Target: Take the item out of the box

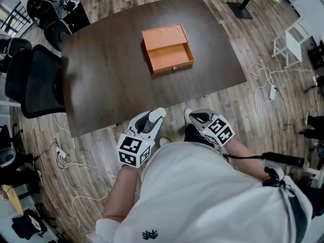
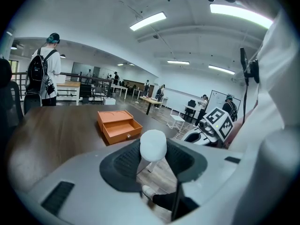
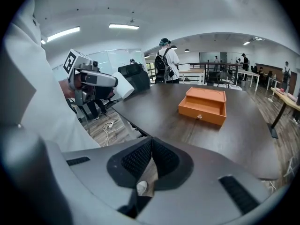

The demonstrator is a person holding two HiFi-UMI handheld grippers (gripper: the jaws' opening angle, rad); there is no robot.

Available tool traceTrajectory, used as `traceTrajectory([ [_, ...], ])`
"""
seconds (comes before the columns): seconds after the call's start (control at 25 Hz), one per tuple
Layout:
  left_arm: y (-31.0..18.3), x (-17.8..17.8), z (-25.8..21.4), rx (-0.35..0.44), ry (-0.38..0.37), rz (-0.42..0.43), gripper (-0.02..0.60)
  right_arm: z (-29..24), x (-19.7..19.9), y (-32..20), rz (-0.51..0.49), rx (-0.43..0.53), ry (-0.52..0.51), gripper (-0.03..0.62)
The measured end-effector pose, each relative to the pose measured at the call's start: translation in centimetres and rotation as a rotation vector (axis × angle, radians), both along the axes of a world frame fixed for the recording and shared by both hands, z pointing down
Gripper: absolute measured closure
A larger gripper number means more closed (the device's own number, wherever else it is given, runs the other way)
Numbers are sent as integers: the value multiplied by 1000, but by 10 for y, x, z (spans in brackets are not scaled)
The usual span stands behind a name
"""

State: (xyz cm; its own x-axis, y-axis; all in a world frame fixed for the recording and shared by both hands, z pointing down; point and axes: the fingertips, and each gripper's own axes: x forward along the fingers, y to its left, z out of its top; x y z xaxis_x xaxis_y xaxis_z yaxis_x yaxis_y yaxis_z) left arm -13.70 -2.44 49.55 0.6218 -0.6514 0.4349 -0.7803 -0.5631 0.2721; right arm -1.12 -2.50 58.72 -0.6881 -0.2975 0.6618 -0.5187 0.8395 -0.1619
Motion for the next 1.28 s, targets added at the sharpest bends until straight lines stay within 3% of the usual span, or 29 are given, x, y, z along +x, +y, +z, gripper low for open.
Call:
traceTrajectory([
  [1.28, 36, 0, -8, 10, -2, 26, 416, -21, -20, 31, -39, 42, -21, 592],
])
